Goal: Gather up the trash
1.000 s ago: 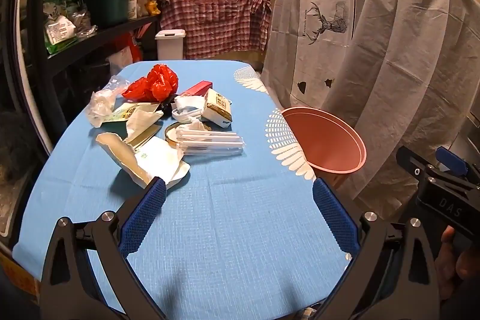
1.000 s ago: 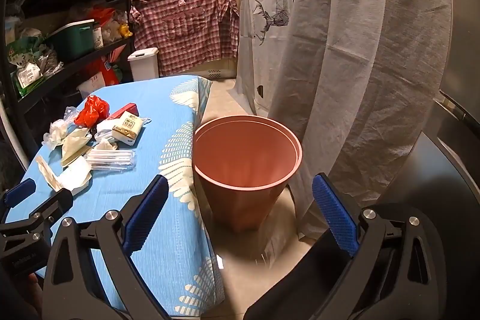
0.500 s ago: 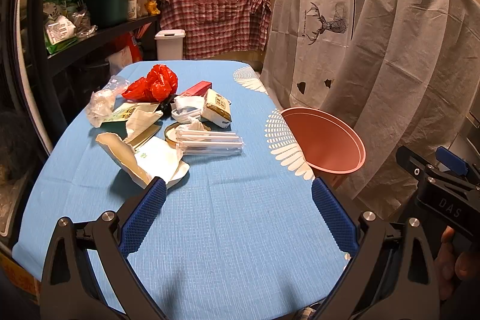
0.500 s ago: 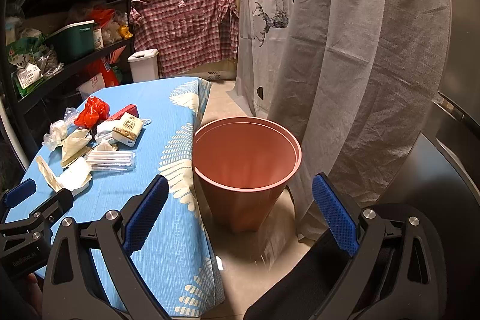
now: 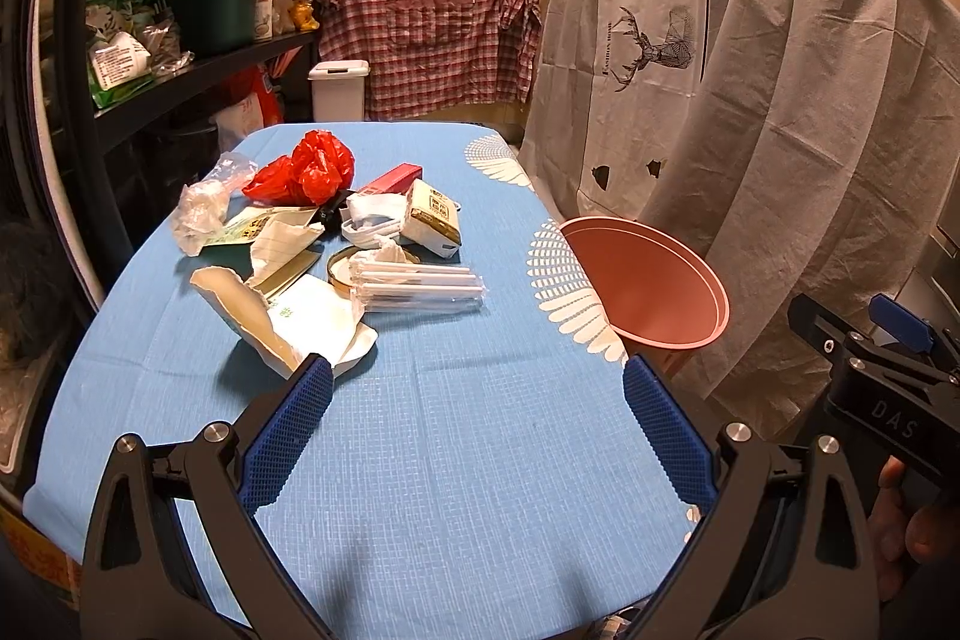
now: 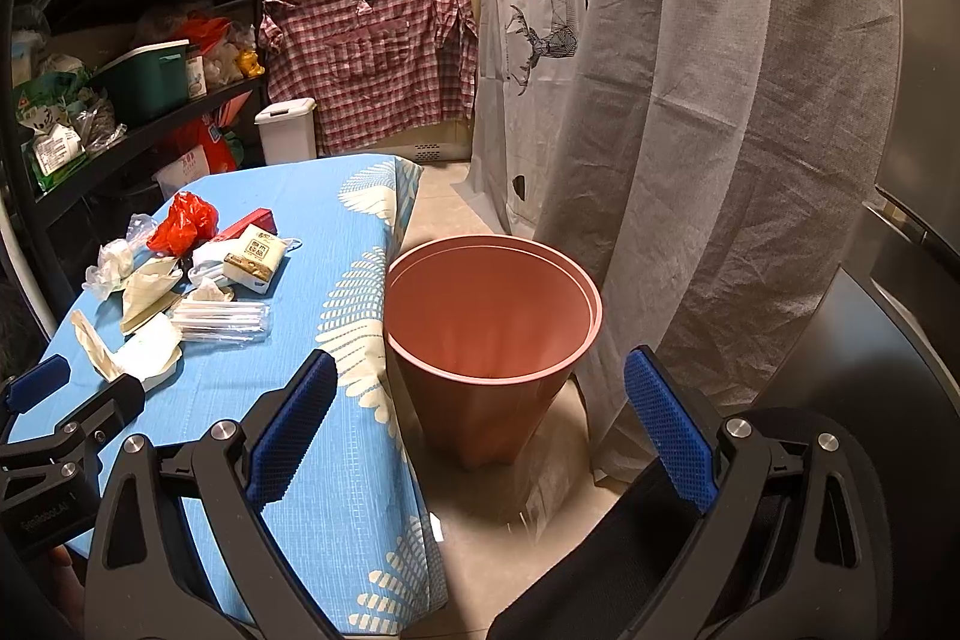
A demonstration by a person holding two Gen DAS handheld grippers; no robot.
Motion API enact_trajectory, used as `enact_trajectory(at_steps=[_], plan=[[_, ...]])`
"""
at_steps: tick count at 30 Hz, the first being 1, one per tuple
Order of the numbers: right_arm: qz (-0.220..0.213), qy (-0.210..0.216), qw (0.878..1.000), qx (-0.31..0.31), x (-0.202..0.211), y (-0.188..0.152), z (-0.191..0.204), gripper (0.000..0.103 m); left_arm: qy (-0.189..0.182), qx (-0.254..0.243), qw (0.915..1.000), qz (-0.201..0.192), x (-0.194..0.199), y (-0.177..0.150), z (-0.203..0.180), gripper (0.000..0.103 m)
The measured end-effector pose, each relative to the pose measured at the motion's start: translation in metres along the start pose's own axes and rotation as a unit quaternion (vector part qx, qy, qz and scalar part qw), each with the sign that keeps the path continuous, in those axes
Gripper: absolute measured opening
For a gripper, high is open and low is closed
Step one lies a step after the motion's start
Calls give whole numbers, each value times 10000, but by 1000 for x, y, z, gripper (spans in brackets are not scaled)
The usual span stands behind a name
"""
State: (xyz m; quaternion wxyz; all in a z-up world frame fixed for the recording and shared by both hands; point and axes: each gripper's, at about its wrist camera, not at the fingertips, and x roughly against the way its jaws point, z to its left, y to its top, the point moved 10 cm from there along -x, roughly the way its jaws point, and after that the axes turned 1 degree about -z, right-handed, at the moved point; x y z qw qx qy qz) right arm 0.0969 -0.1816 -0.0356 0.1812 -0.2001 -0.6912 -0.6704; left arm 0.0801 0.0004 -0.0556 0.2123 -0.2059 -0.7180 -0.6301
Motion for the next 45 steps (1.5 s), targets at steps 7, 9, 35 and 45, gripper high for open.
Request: enact_trajectory(at_steps=[7, 9, 35, 45], plan=[[-5, -3, 10000, 3, 0, 0, 0, 95, -7, -3, 10000, -3, 0, 0, 0, 94], [-7, -6, 10000, 4, 0, 0, 0, 95, -2, -1, 10000, -5, 0, 0, 0, 94], [-23, -14, 10000, 12, 1, 1, 1, 95, -7, 10, 10000, -13, 0, 0, -1, 94], [-28, -3, 10000, 17, 1, 1, 0, 83, -4, 109, 9999, 5, 0, 5, -6, 85]])
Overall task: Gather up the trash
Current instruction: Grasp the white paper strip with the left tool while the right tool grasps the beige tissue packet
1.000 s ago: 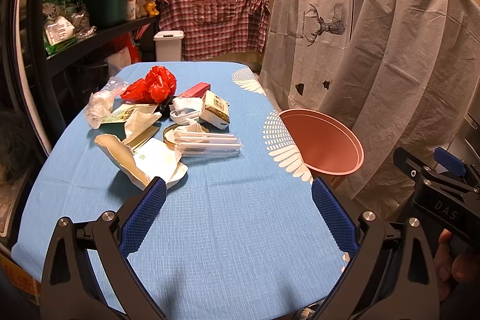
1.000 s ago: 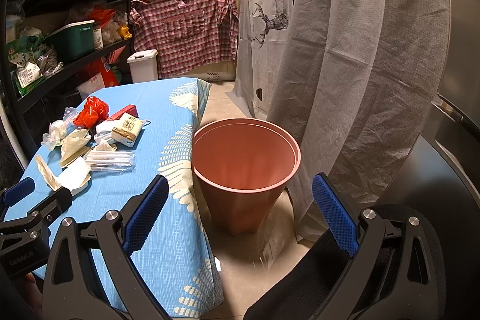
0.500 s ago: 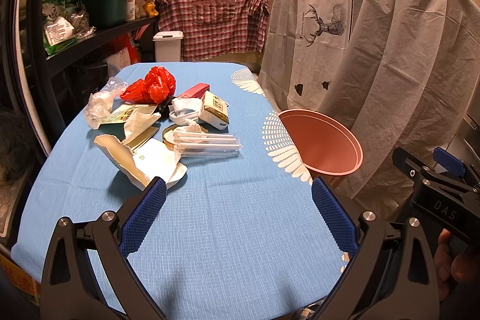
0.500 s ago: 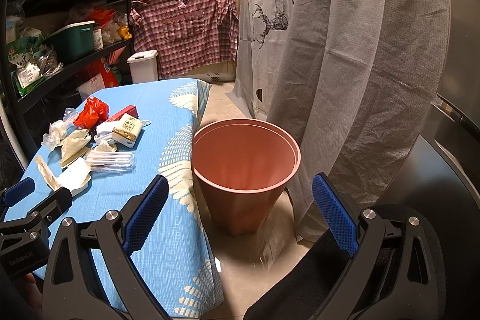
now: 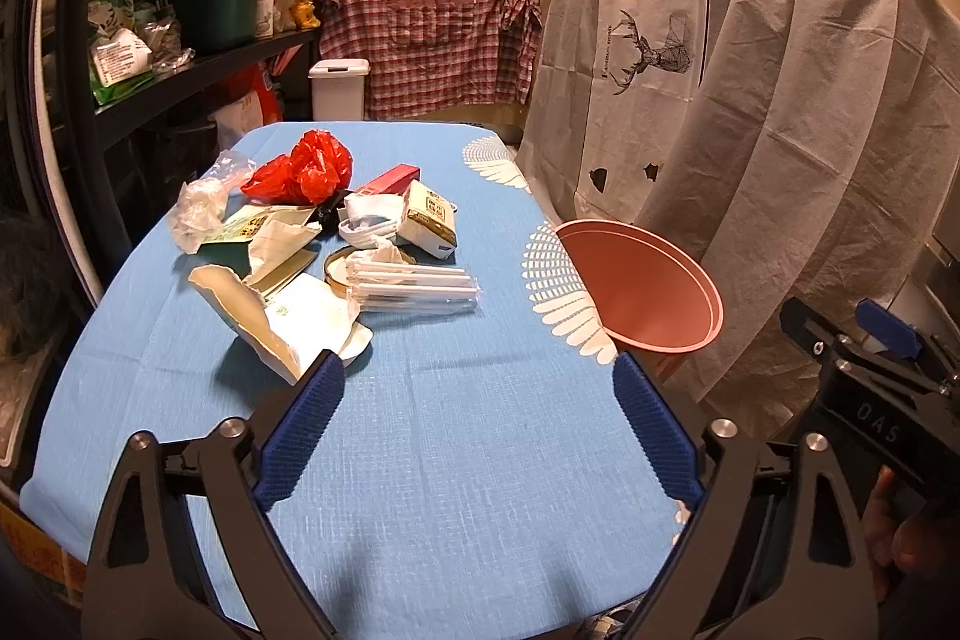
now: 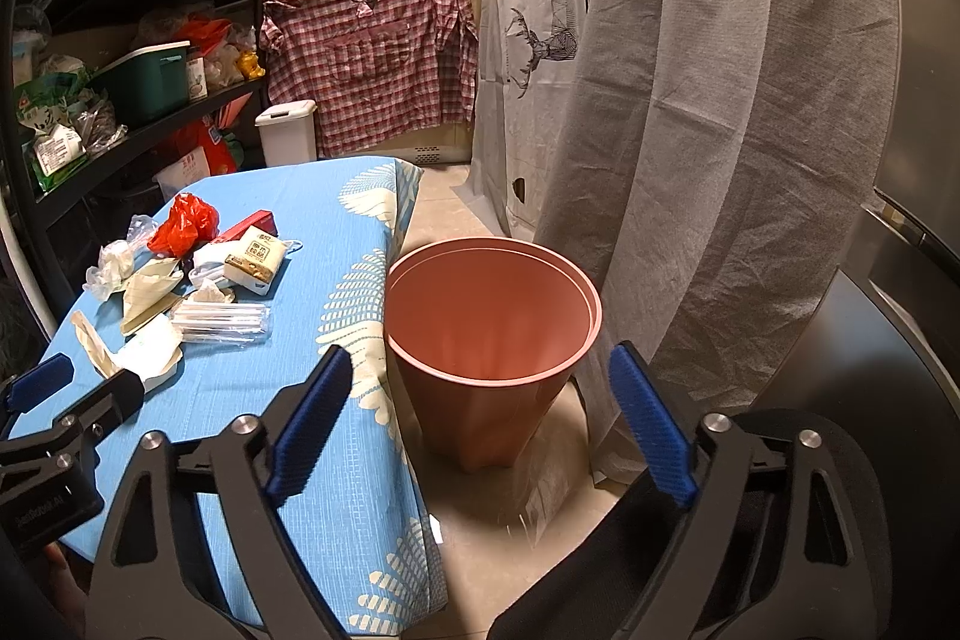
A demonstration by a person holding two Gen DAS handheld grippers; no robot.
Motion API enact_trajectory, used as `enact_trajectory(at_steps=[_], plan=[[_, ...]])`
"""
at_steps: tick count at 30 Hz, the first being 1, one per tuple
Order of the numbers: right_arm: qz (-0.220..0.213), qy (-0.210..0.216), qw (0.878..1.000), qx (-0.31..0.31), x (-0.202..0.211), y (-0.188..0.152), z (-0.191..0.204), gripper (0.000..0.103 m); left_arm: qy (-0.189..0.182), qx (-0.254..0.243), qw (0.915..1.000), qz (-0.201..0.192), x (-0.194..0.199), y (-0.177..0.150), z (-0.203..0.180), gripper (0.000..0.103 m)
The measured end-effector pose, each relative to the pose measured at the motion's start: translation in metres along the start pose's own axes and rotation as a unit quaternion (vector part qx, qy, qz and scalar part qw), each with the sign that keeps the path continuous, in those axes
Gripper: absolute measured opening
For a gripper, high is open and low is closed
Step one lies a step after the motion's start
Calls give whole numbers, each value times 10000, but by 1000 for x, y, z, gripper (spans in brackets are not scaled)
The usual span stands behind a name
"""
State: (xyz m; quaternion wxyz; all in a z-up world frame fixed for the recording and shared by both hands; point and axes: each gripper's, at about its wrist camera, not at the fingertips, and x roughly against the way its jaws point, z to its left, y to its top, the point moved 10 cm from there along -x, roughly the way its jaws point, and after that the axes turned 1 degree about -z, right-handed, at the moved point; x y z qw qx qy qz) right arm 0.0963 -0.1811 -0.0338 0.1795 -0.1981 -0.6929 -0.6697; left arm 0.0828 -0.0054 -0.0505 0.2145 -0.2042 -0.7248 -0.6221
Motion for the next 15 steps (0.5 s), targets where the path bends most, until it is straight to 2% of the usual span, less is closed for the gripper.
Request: enact_trajectory(at_steps=[4, 6, 9, 15], plan=[[-60, 102, 9999, -41, 2, 4, 0, 76, 83, -10, 9999, -85, 5, 3, -2, 78], [-108, 177, 9998, -81, 3, 7, 0, 71, 180, 15, 9998, -66, 4, 2, 4, 70], [-173, 264, 9994, -130, 3, 11, 1, 66, 327, 111, 9994, -27, 2, 1, 15, 66], [-121, 444, 9988, -146, -1, 12, 10, 60, 529, 295, 9981, 85, -5, -2, 36, 63]])
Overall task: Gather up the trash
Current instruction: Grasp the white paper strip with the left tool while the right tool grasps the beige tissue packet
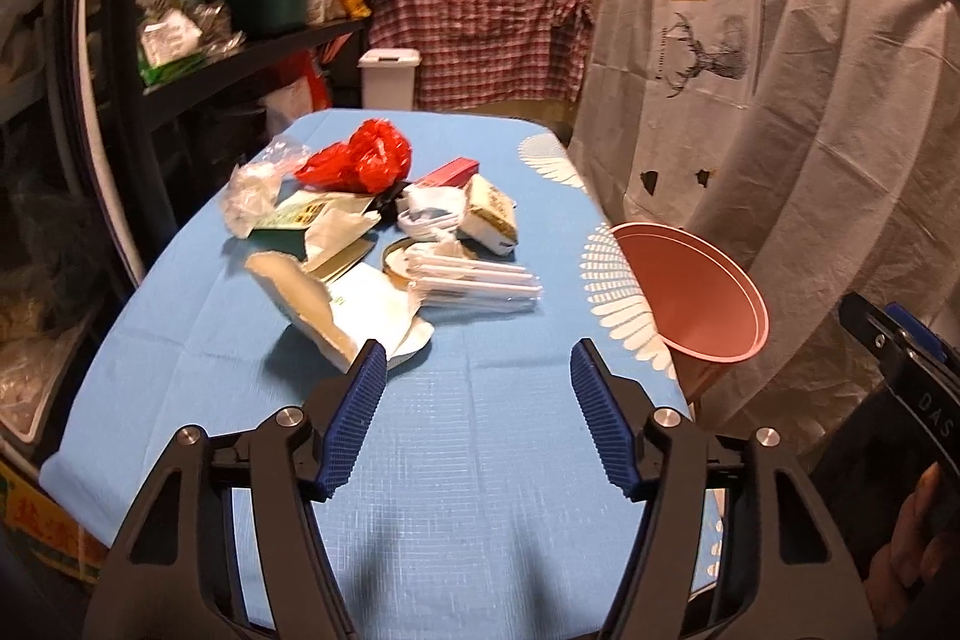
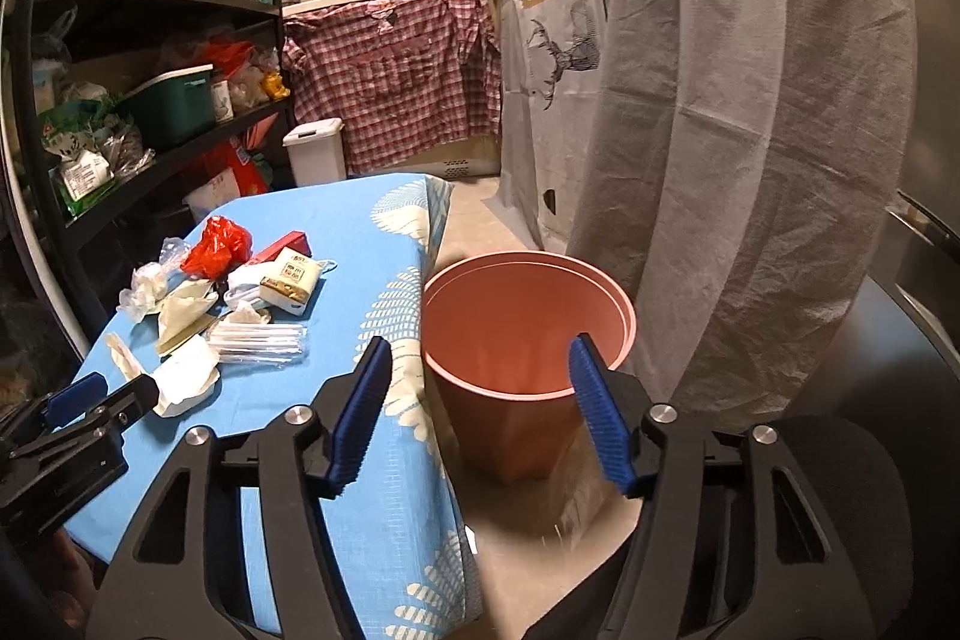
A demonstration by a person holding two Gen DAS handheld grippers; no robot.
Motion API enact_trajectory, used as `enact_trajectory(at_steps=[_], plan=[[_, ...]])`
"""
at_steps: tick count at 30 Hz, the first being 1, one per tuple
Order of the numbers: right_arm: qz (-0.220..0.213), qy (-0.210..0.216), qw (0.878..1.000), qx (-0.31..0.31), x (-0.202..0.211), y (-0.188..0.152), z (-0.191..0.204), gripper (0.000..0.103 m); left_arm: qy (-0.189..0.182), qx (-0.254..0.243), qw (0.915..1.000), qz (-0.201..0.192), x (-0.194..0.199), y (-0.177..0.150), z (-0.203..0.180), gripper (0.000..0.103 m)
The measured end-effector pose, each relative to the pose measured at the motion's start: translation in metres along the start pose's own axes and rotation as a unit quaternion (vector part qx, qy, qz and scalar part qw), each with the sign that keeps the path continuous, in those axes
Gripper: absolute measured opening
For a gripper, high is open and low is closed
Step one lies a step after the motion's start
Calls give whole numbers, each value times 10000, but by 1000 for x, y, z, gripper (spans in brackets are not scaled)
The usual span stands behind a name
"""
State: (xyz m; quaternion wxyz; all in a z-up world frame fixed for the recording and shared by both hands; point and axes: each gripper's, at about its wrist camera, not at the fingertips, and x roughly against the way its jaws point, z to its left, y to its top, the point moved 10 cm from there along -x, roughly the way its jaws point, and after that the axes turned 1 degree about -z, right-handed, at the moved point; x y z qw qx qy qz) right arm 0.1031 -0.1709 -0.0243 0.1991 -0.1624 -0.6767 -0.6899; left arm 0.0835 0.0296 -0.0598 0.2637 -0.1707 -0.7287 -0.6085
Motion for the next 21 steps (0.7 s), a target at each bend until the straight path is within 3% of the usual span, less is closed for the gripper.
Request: enact_trajectory(at_steps=[13, 21], plan=[[189, 283, 9994, 115, -22, 0, 28, 60, 153, 116, 9998, 86, -15, 3, 18, 63], [339, 757, 9964, 199, -45, 5, 66, 40, 429, 387, 9982, 135, -30, 7, 46, 63]])
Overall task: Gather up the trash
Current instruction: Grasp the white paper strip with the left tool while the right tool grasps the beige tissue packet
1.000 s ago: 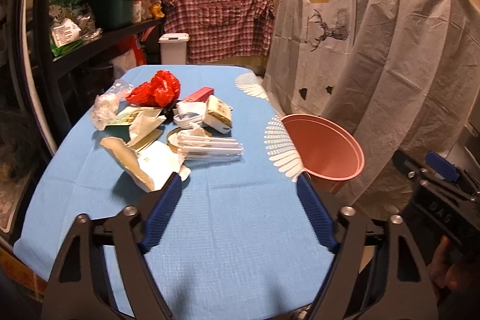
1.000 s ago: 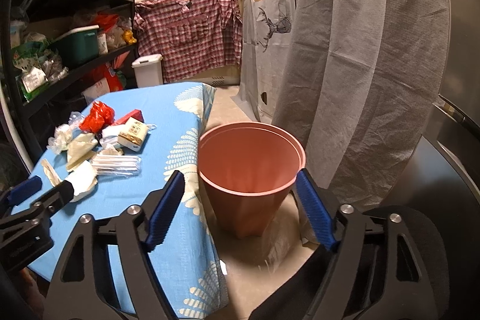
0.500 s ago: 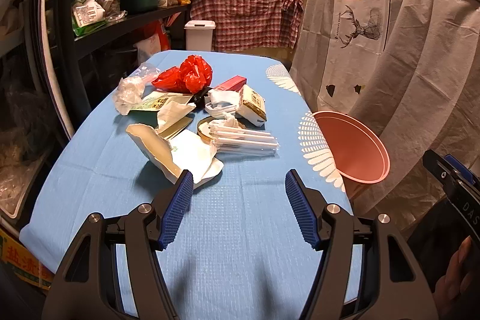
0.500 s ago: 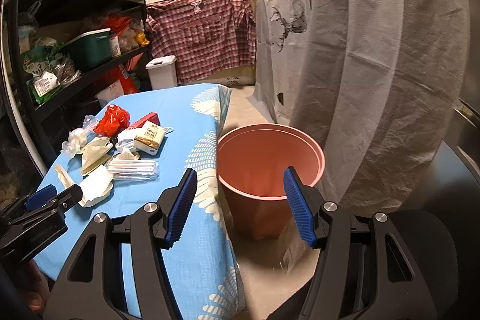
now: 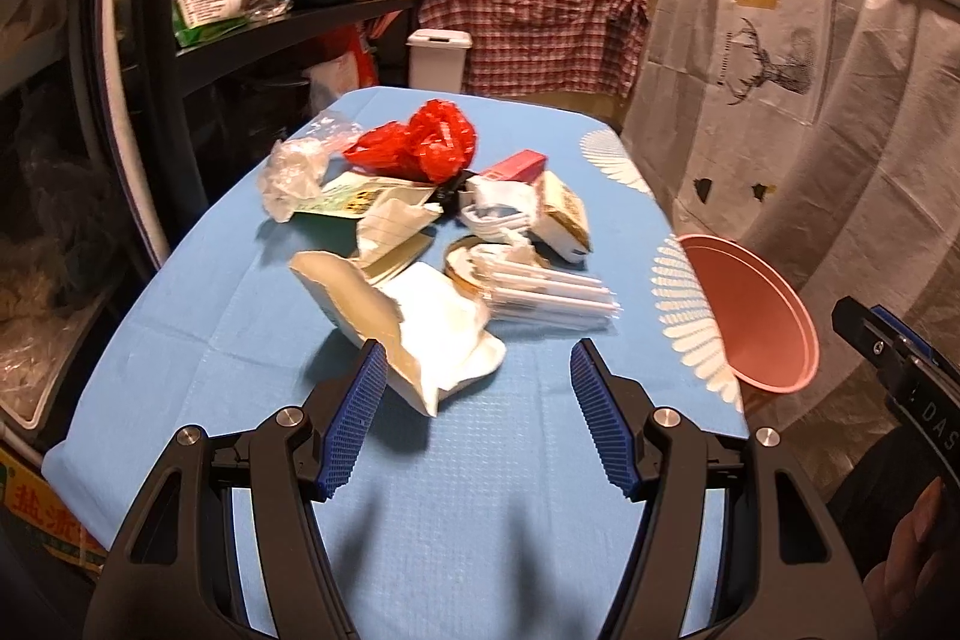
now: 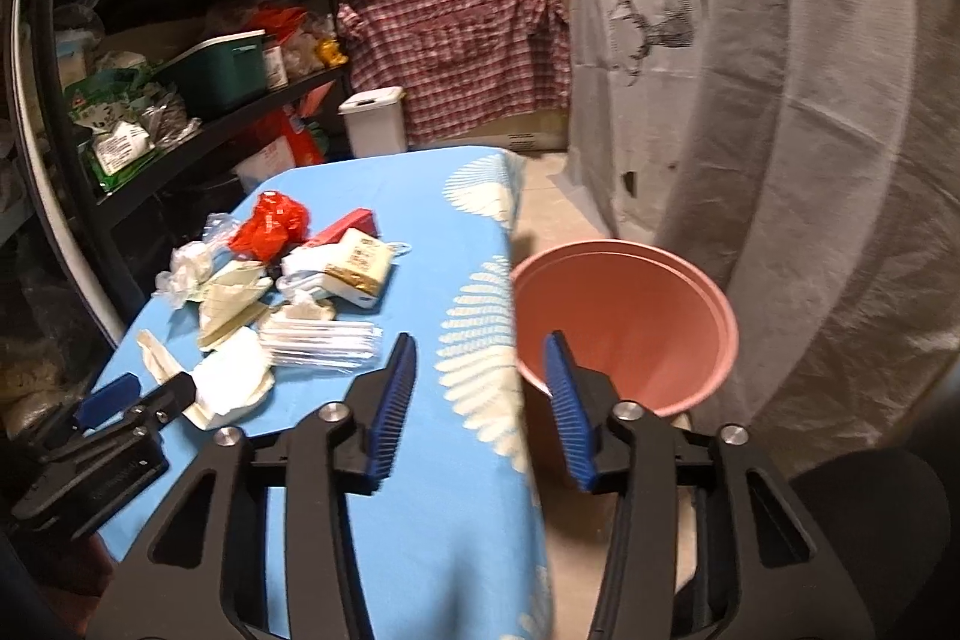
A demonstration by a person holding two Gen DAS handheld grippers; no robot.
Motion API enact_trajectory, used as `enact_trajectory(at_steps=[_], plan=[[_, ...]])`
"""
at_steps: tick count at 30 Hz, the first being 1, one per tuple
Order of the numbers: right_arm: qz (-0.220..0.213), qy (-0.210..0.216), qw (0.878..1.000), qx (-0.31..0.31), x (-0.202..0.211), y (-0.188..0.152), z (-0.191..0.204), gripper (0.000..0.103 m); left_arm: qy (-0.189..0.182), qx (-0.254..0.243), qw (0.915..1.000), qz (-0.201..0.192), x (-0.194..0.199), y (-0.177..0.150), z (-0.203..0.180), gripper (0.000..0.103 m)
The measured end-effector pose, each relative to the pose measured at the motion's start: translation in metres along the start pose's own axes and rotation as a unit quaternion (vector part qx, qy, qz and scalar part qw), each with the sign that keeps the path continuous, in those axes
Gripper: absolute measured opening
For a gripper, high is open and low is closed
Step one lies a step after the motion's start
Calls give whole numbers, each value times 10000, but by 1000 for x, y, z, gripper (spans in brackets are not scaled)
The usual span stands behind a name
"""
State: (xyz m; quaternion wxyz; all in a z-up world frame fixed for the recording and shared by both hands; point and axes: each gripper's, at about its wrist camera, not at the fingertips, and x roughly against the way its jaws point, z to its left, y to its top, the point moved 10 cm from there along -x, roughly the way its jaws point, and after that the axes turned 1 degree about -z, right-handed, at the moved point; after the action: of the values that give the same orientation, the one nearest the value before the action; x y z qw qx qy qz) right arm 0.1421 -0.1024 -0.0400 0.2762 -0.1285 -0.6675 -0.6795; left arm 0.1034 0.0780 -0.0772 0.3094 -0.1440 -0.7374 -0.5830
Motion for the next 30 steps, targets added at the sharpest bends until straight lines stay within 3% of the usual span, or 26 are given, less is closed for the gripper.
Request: enact_trajectory(at_steps=[8, 16, 20, 24, 30], plan=[[169, 342, 9993, 28, -28, 5, 30, 36, 438, 336, 9985, -33, -6, 7, 31, 63], [353, 645, 9972, 90, -59, 7, 58, 37, 479, 588, 9970, 154, -27, 10, 46, 62], [538, 778, 9955, 90, -81, 6, 71, 39, 571, 601, 9963, 213, -39, 12, 52, 25], [705, 900, 9934, 44, -108, 11, 82, 47, 742, 686, 9947, 169, -42, 17, 61, 11], [990, 1028, 9896, -188, -154, 19, 92, 52, 961, 748, 9925, -35, -39, 26, 72, 2]])
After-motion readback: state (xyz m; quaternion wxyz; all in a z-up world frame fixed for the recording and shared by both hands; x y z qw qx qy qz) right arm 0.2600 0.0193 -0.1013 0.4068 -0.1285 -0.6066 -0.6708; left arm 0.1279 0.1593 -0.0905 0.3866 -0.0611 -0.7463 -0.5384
